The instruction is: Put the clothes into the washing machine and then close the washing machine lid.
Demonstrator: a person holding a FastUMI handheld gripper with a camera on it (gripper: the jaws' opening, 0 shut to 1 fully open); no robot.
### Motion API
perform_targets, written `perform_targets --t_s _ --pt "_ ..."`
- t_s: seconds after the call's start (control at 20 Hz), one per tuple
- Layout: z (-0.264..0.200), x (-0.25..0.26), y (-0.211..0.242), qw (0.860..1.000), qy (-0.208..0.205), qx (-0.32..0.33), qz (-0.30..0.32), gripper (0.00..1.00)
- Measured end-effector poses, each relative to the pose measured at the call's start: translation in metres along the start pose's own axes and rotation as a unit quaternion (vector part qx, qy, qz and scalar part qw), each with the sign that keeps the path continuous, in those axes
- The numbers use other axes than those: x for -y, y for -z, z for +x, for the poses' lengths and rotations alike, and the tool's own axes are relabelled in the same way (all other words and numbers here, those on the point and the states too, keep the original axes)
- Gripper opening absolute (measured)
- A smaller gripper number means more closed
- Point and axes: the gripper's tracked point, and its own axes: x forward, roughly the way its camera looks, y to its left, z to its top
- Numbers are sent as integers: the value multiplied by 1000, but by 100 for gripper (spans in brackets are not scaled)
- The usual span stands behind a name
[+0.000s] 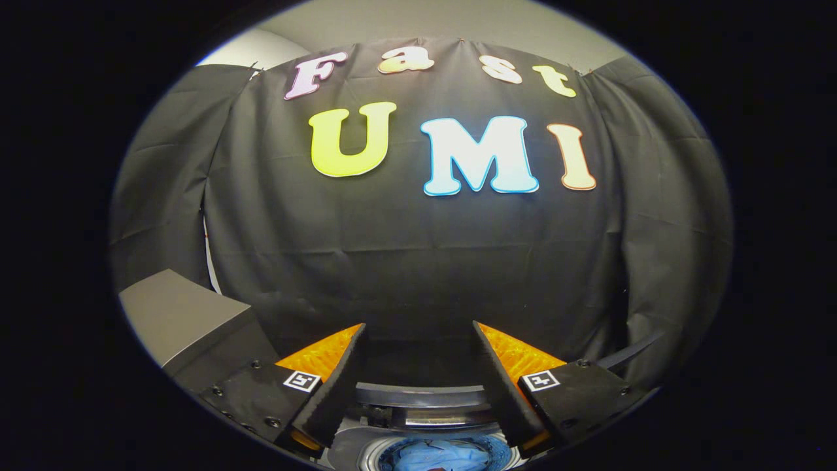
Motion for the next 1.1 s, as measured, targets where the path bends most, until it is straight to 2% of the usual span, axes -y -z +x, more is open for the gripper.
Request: perform_targets --t_s 0.75,1.1 --pt "-46 -2 29 1000 21 -3 -4 96" --pt "-71 1 59 999 30 -22 -8 97"
